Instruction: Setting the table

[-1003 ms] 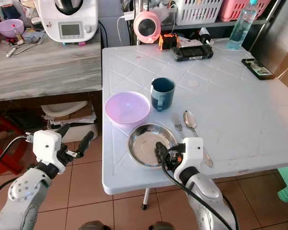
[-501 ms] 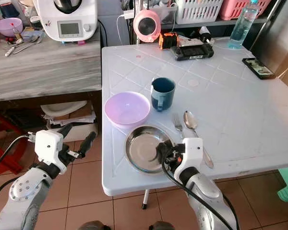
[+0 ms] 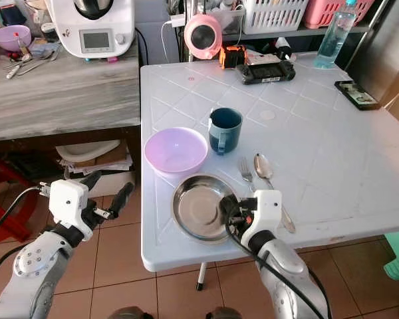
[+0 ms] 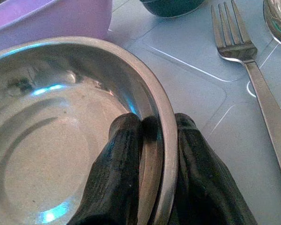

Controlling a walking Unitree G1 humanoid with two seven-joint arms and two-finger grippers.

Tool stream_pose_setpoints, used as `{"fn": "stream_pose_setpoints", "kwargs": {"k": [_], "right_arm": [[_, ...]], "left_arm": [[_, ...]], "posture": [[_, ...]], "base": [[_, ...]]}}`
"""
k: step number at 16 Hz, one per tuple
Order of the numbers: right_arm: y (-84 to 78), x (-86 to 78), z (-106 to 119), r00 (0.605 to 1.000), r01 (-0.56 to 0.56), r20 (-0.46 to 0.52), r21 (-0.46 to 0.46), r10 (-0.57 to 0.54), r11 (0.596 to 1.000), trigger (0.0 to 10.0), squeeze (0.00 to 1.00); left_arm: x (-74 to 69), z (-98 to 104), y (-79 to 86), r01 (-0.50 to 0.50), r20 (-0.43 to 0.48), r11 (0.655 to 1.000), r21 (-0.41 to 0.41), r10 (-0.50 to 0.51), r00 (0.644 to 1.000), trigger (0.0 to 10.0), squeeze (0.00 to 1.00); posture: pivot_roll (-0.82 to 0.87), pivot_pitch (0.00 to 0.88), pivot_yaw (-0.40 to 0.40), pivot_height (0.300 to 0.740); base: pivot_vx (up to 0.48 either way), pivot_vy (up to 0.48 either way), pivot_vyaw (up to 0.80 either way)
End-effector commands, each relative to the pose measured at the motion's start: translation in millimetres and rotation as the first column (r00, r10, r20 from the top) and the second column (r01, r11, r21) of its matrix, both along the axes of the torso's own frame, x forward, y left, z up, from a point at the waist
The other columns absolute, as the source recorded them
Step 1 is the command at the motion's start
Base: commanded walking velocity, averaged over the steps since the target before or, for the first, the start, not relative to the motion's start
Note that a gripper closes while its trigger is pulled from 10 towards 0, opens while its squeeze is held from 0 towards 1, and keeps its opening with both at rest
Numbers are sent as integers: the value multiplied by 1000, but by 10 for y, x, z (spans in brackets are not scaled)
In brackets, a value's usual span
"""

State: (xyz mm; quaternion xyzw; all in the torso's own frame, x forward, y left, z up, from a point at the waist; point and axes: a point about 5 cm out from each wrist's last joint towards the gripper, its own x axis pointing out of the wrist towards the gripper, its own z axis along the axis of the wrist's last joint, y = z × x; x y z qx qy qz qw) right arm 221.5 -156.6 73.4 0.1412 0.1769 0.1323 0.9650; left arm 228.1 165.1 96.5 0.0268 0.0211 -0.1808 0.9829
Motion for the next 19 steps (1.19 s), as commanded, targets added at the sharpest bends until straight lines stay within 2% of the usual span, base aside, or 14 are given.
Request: {"fn": "stream_pose_setpoints", "kwargs": {"k": [1, 3, 4, 5, 7, 10, 12, 19], "right_arm": [[-33, -20, -78, 998, 30, -60, 15, -29, 999, 0, 0], [-26, -21, -86, 998, 24, -66, 12, -23, 1000, 0, 0], [-27, -26, -100, 997, 23, -71, 7, -23, 1000, 431, 0], [-24, -28, -105, 997, 17, -75, 4, -17, 1000, 10000, 0], [-7, -27, -96, 997, 3, -82, 4, -3, 1000, 10000, 0], [8, -21, -84, 996, -2, -85, 23, 3, 1000, 10000, 0], [14, -18, -86, 996, -8, -90, 18, 10, 1000, 10000, 0], [23, -17, -99, 995, -14, -96, 7, 15, 1000, 10000, 0]], "left_arm": [[59, -32, 84, -83, -20, 996, 30, 84, 996, 10000, 0], [99, -55, 131, -127, -33, 991, 29, 128, 991, 10000, 0], [135, -52, 150, -142, -35, 990, 27, 143, 989, 10000, 0], [185, -37, 168, -154, -26, 988, 26, 155, 988, 10000, 0], [278, -18, 196, -176, -15, 984, 26, 177, 984, 10000, 0], [309, -28, 205, -185, -15, 982, 25, 185, 983, 10000, 0], [333, -9, 193, -180, 20, 982, 58, 179, 984, 10000, 0], [352, -35, 184, -192, 13, 980, 46, 192, 981, 10000, 0]], "posture": [[-27, 0, 18, 740], [-30, 0, 15, 740], [-30, 0, 13, 740], [-31, 0, 11, 740], [-37, 0, 10, 740], [-42, 0, 12, 740], [-44, 0, 12, 740], [-43, 0, 13, 740]], "base": [[0, 0, 0], [0, 0, 0], [0, 0, 0], [0, 0, 0], [0, 394, 0], [0, 480, 0], [0, 480, 0], [0, 480, 0]]}}
